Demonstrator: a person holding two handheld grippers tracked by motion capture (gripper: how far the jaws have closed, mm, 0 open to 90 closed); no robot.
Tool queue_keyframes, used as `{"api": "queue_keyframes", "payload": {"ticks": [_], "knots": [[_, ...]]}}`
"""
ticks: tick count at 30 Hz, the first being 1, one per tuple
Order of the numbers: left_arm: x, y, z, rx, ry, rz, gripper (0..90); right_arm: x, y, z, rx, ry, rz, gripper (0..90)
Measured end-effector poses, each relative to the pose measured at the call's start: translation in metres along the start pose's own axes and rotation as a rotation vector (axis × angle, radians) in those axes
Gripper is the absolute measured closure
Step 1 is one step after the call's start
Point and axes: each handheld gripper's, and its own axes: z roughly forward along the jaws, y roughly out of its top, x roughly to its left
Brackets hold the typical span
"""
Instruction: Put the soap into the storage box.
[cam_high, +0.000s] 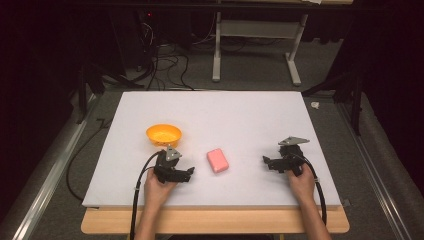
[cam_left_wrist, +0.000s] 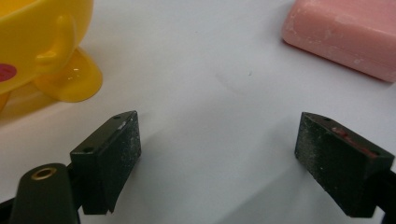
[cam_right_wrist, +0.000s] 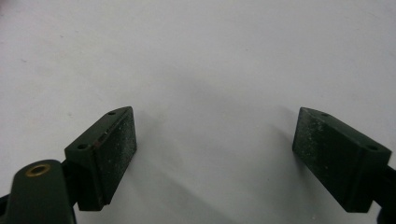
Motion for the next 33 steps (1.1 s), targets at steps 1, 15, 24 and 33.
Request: {"api": "queue_keyframes", "payload": {"ticks": [1, 15, 24, 33], "knots": [[0.0000, 0.0000, 0.0000, 0.000, 0.000, 0.000, 15.0, 0.0000, 0.0000, 0.0000, 0.000, 0.000, 0.000, 14.3], [0.0005, -0.0001, 0.0002, -0.002, -0.002, -0.005, 15.2, -0.0001, 0.0001, 0.0001, 0.000, 0.001, 0.001, 14.2], [0.0007, 0.0008, 0.0003, 0.005, -0.003, -0.005, 15.3, -0.0003, 0.0001, 0.0003, -0.002, 0.001, 0.000, 14.2], [-0.0007, 0.0016, -0.0004, 0.002, 0.006, -0.011, 19.4, -0.0001, 0.0001, 0.0003, -0.002, 0.000, 0.001, 14.2]]}}
